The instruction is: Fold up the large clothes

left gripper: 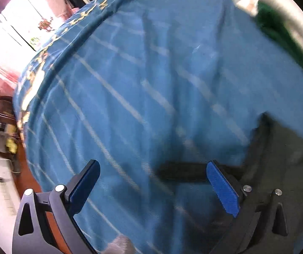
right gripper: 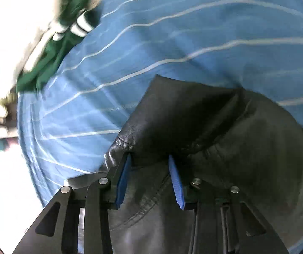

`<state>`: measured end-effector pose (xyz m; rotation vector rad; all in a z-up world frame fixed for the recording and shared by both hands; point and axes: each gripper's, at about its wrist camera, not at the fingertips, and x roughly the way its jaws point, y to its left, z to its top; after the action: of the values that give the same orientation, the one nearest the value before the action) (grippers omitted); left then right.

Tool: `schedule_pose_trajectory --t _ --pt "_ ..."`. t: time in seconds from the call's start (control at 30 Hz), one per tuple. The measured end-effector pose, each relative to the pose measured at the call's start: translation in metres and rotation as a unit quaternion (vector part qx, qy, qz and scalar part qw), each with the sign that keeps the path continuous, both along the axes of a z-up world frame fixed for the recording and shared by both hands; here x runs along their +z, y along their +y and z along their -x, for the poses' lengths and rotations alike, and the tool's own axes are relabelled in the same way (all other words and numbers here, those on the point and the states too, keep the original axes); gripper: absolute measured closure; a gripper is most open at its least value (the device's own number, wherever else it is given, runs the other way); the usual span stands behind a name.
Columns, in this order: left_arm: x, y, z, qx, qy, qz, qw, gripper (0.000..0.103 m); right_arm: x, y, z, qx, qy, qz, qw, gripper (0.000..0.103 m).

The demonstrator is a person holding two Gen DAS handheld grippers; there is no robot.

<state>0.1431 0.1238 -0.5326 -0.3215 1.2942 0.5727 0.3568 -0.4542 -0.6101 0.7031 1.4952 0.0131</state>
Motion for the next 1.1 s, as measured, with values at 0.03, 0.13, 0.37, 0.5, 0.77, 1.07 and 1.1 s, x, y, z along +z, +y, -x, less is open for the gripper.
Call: schedule_pose_trajectory --t 0.03,0.13,0.37,0.5,0.77,1.07,1.1 --pt "0.005 -0.004 -0.004 -0.001 -0.016 0.021 0.9996 0.0 0.006 0.0 0.001 0.006 0.002 0.001 1.0 0.065" --pt "0.007 -0.022 -0.025 -0.013 -0.057 0.093 0.9939 0.0 0.032 -0.001 0.019 0.02 -0.001 0.005 1.0 0.061" --pt "-0.043 -0.062 -0.096 -0.054 -0.012 0.085 0.9948 0.001 0.075 0.035 0.048 0.093 -0.003 -0.05 0.994 0.059" --pt "-0.042 -0.059 -0.1 -0.064 -0.006 0.069 0.9955 0.001 0.04 0.091 0.027 0.138 0.011 -0.02 0.99 0.069" --pt "-0.006 -0.073 -0.091 -0.103 0.004 0.041 0.9939 0.001 0.022 0.091 0.022 0.09 0.046 0.004 0.995 0.072" --pt "0.006 -0.166 -0.083 -0.177 -0.008 0.074 0.9814 0.001 -0.004 0.012 0.018 0.014 0.011 0.009 1.0 0.102" --pt "0.004 -0.18 -0.083 -0.184 -0.01 0.073 0.9801 0.001 -0.005 0.009 0.015 0.02 0.011 0.003 1.0 0.102"
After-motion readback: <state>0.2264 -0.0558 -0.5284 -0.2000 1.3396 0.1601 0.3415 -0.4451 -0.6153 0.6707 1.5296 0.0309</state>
